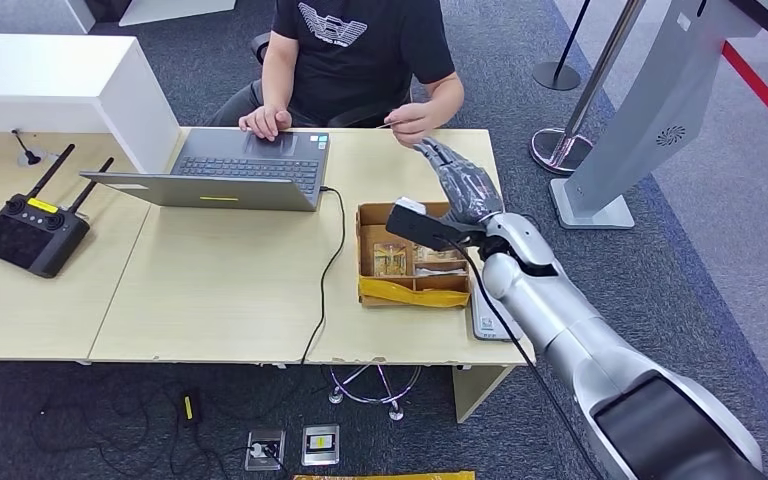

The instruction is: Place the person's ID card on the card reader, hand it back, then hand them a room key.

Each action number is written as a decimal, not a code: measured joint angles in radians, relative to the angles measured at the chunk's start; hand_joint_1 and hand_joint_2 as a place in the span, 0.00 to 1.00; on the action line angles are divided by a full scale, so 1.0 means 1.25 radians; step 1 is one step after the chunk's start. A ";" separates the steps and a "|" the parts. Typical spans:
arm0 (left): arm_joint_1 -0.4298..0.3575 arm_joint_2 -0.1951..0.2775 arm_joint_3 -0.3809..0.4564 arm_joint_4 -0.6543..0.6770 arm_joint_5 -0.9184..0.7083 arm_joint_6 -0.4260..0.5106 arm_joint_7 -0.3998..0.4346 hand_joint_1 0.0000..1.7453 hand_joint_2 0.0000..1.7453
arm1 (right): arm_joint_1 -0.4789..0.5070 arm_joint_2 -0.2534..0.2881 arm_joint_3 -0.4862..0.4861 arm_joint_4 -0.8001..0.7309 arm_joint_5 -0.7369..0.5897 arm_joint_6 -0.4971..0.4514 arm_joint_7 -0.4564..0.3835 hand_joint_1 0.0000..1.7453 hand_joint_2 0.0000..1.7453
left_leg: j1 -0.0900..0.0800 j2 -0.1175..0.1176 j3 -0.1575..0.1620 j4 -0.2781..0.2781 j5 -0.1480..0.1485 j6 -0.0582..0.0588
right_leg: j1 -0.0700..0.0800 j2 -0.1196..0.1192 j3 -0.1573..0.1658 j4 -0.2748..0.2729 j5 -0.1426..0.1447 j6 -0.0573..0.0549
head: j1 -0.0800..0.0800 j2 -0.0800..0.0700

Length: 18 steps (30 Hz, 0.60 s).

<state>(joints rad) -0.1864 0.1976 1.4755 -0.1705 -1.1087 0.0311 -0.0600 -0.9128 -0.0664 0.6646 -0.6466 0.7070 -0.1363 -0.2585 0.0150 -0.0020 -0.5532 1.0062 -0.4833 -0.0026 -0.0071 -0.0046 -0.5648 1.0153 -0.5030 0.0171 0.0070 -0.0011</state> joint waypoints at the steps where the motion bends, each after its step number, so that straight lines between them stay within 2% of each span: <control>1: 0.000 0.000 0.001 0.000 0.008 0.004 -0.007 0.00 0.00 | 0.000 -0.002 -0.004 0.000 0.000 0.007 0.000 0.00 0.00 | 0.000 0.000 0.000 0.000 0.000 0.000 | 0.000 0.000 0.000 0.000 0.000 0.000 | 0.000 0.000; 8: 0.000 0.002 0.012 0.000 0.030 0.004 -0.023 0.00 0.00 | 0.000 -0.036 -0.036 -0.049 -0.005 0.072 0.011 0.00 0.00 | 0.000 0.000 0.000 0.000 0.000 0.000 | 0.000 0.000 0.000 0.000 0.000 0.000 | 0.000 0.000; 11: 0.000 0.002 0.016 0.000 0.043 0.002 -0.009 0.00 0.00 | 0.000 -0.052 -0.045 -0.085 -0.009 0.098 0.021 0.00 0.00 | 0.000 0.000 0.000 0.000 0.000 0.000 | 0.000 0.001 0.000 0.000 0.000 0.000 | 0.000 0.000; 15: 0.000 0.000 0.020 0.000 0.064 -0.001 0.016 0.00 0.00 | 0.001 -0.067 -0.054 -0.129 -0.003 0.117 0.042 0.00 1.00 | 0.000 0.001 0.000 0.000 0.000 0.000 | 0.000 0.001 0.000 0.000 0.000 0.000 | 0.000 0.000; 18: 0.001 -0.004 0.021 0.000 0.066 0.009 0.016 0.00 0.00 | 0.012 -0.080 -0.055 -0.178 0.004 0.138 0.087 0.00 1.00 | 0.000 0.001 0.001 0.000 0.000 0.000 | 0.000 0.001 0.000 0.000 0.000 0.000 | 0.000 0.000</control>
<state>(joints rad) -0.1854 0.1927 1.5022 -0.1705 -1.0262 0.0420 -0.0394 -0.8972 -0.1669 0.5959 -0.8687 0.7116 0.0362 -0.1501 0.0150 -0.0013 -0.5525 1.0064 -0.4833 -0.0027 -0.0071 -0.0035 -0.5649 1.0152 -0.5029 0.0171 0.0070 -0.0011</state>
